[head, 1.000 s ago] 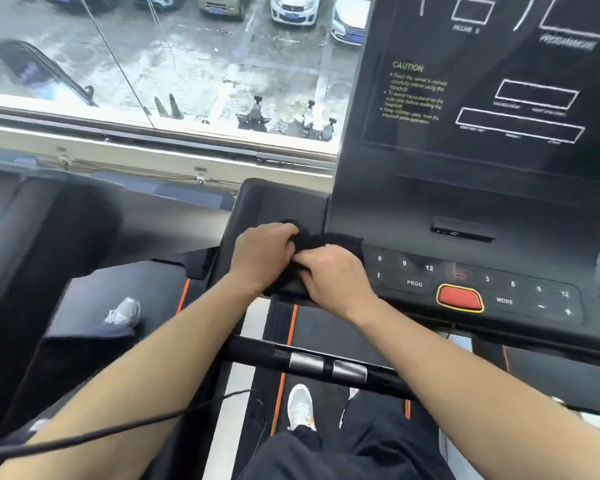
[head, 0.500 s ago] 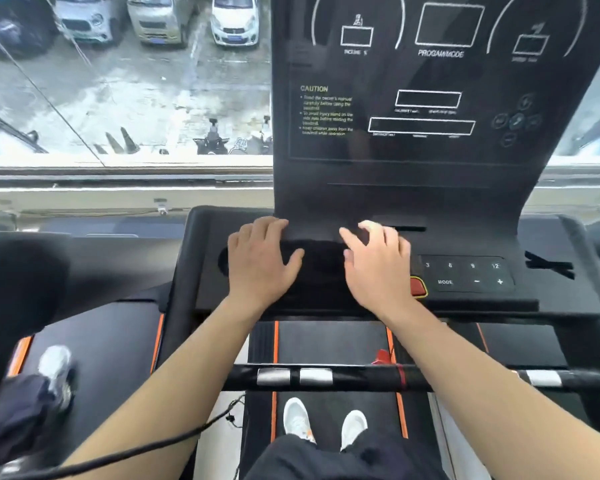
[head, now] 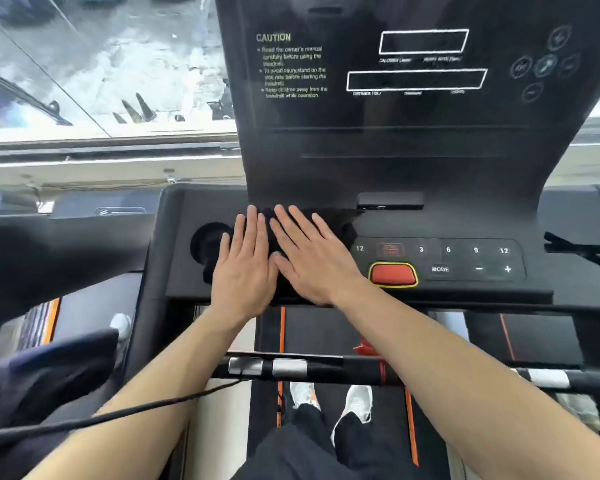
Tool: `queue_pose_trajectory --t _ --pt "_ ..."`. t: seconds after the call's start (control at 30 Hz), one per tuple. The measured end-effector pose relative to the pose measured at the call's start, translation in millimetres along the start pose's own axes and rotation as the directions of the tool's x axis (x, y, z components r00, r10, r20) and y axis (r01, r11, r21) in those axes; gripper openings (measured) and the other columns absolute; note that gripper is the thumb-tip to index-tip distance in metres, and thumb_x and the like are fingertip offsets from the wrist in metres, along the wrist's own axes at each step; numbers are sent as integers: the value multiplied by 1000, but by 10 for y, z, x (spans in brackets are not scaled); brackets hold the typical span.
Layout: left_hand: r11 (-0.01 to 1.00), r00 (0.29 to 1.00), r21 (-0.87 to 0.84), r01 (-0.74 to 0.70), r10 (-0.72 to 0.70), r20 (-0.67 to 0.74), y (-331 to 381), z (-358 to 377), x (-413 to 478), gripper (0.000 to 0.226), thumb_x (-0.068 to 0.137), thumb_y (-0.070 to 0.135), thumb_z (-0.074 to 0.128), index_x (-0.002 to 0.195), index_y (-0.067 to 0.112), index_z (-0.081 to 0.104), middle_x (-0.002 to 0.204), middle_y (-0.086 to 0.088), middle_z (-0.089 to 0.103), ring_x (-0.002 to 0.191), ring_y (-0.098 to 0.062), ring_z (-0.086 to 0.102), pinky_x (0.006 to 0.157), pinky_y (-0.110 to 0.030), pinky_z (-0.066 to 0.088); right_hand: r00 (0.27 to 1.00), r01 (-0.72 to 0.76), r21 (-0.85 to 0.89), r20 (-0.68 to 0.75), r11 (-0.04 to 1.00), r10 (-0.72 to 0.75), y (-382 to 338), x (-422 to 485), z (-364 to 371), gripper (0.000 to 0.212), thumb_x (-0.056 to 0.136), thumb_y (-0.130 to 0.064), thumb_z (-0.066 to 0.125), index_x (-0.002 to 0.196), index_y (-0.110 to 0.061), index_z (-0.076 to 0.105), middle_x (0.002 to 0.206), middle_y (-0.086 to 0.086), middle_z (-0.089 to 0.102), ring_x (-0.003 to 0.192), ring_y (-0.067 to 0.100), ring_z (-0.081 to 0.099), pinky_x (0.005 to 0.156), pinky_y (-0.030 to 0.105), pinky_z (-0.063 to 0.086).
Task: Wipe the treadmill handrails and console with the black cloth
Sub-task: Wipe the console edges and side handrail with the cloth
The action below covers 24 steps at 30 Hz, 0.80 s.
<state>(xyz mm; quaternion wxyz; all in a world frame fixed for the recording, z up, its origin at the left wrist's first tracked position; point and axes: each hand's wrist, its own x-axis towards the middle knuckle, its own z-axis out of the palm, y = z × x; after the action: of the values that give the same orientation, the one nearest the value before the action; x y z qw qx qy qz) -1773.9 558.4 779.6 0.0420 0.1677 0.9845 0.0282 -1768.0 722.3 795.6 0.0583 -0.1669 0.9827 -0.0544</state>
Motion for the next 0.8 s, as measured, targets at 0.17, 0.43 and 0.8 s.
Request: queue_pose_trajectory --t 0.17,0.43,0.8 --pt "991 991 2 -137 137 -7 567 -20 192 66 101 40 19 157 6 9 166 -13 2 153 -29 2 122 -48 9 988 -152 -5 6 988 152 457 -431 -23 65 104 -49 14 160 -16 10 168 3 1 154 19 1 125 43 8" --pt "953 951 6 -304 303 55 574 -106 269 66 102 45 19 158 13 4 167 -4 -4 154 -20 -2 124 -45 10 977 -211 -15 21 977 211 464 -577 -81 69 104 -51 13 158 -9 6 167 8 -3 154 24 -3 125 42 6" --pt "990 991 54 -130 128 32 -82 -87 -110 67 101 43 8 157 6 2 166 -12 -4 153 -26 -2 124 -47 12 1000 -12 4 23 1000 12 -155 -221 20 66 104 -47 15 158 -9 14 167 8 7 154 23 4 125 43 7"
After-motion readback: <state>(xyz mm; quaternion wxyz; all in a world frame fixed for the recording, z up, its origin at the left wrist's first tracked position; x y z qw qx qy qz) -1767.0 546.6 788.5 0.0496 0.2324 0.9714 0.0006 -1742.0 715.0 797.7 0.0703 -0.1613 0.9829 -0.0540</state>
